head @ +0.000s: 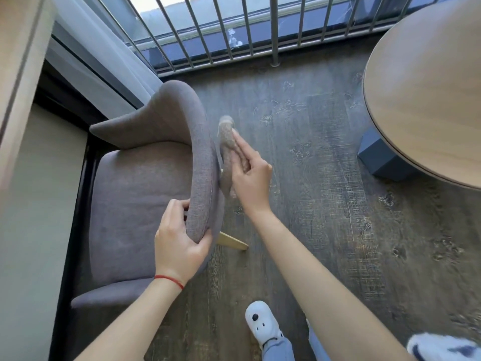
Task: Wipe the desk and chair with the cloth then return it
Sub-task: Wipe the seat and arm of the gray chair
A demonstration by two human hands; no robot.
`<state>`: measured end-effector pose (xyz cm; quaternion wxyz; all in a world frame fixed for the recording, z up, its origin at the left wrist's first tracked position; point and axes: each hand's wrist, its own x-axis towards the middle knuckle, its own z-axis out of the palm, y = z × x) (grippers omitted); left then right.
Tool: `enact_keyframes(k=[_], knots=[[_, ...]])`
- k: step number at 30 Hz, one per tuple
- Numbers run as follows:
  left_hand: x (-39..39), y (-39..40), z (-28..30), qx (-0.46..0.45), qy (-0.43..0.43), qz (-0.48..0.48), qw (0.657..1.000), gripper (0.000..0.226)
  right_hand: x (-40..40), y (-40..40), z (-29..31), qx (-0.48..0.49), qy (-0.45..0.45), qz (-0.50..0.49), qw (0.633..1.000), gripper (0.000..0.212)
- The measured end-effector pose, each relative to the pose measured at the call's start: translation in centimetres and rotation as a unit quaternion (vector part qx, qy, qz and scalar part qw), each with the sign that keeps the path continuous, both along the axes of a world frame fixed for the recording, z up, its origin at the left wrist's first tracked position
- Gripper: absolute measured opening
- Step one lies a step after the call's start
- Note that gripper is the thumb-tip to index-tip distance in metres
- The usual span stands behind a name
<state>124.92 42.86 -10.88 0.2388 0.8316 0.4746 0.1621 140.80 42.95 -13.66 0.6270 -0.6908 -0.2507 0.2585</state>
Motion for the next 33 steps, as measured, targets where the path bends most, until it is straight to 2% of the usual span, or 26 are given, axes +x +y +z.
enact_keyframes(k=[2, 3, 6, 7, 9, 11, 12, 15, 16, 18, 20, 21, 24, 25, 27, 29, 31, 33], knots=[[0.0, 0.0, 0.0, -0.001, -0.001, 0.000, 1.000, 0.031, -0.9, 0.2, 0.4, 0.048, -0.047, 0.010, 0.998, 0.038], [0.1, 0.0, 0.0, -0.004, 0.001, 0.000, 1.000, 0.031, -0.9, 0.9, 0.6, 0.038, -0.039, 0.027, 0.998, 0.037], [0.1, -0.3, 0.2, -0.004, 0.000, 0.002, 1.000, 0.031, 1.4, 3.5, 0.2, -0.065, 0.051, 0.083, 0.993, 0.033], [0.1, -0.3, 0.2, -0.005, 0.000, 0.002, 1.000, 0.032, 1.9, 3.6, 0.3, -0.071, 0.040, 0.076, 0.994, 0.034], [0.1, -0.2, 0.2, -0.008, 0.000, 0.003, 1.000, 0.033, 1.8, 2.7, 1.1, -0.004, -0.036, 0.036, 0.999, 0.038], [0.1, -0.2, 0.2, -0.008, -0.001, 0.003, 1.000, 0.033, 0.5, 1.7, 1.0, 0.060, -0.076, 0.048, 0.994, 0.039], [0.1, -0.2, 0.3, -0.011, 0.001, 0.003, 1.000, 0.033, 0.3, 1.8, 0.7, 0.046, -0.059, 0.066, 0.995, 0.037], [0.2, -0.3, 0.5, -0.012, 0.002, 0.000, 1.000, 0.032, 1.0, 1.9, -0.6, -0.100, 0.055, 0.108, 0.988, 0.032], [0.2, -0.3, 0.5, -0.012, 0.001, -0.001, 1.000, 0.032, 0.6, 1.1, -0.9, -0.092, 0.043, 0.093, 0.991, 0.033], [0.1, -0.3, 0.4, -0.011, -0.004, 0.000, 1.000, 0.033, -1.1, -1.0, -0.1, 0.001, -0.024, 0.036, 0.999, 0.038], [0.2, -0.2, 0.3, -0.011, -0.006, -0.001, 1.000, 0.034, -3.8, -2.8, 0.0, 0.071, -0.058, 0.026, 0.995, 0.040], [0.2, -0.2, 0.3, -0.011, -0.002, -0.001, 1.000, 0.034, -4.4, -3.1, -0.5, 0.063, -0.048, 0.028, 0.996, 0.040], [0.1, -0.2, 0.3, -0.003, 0.008, 0.002, 1.000, 0.034, -4.1, -3.6, -1.7, -0.034, 0.079, 0.052, 0.995, 0.038], [0.1, -0.2, 0.2, -0.002, 0.008, 0.001, 1.000, 0.033, -4.1, -4.1, -1.8, -0.035, 0.073, 0.036, 0.996, 0.038], [0.1, -0.2, 0.3, -0.006, -0.004, -0.002, 1.000, 0.032, -4.8, -5.2, -0.5, 0.039, -0.007, -0.005, 0.999, 0.037], [0.1, -0.1, 0.3, -0.013, -0.017, -0.002, 1.000, 0.030, -6.7, -5.7, 0.5, 0.108, -0.068, 0.011, 0.992, 0.038], [0.1, -0.2, 0.3, -0.010, -0.014, 0.004, 1.000, 0.031, -7.7, -6.1, 0.3, 0.074, -0.023, 0.007, 0.997, 0.044], [0.2, -0.3, 0.4, 0.004, 0.003, 0.005, 1.000, 0.034, -6.7, -6.2, -0.4, -0.012, 0.055, 0.017, 0.998, 0.045]])
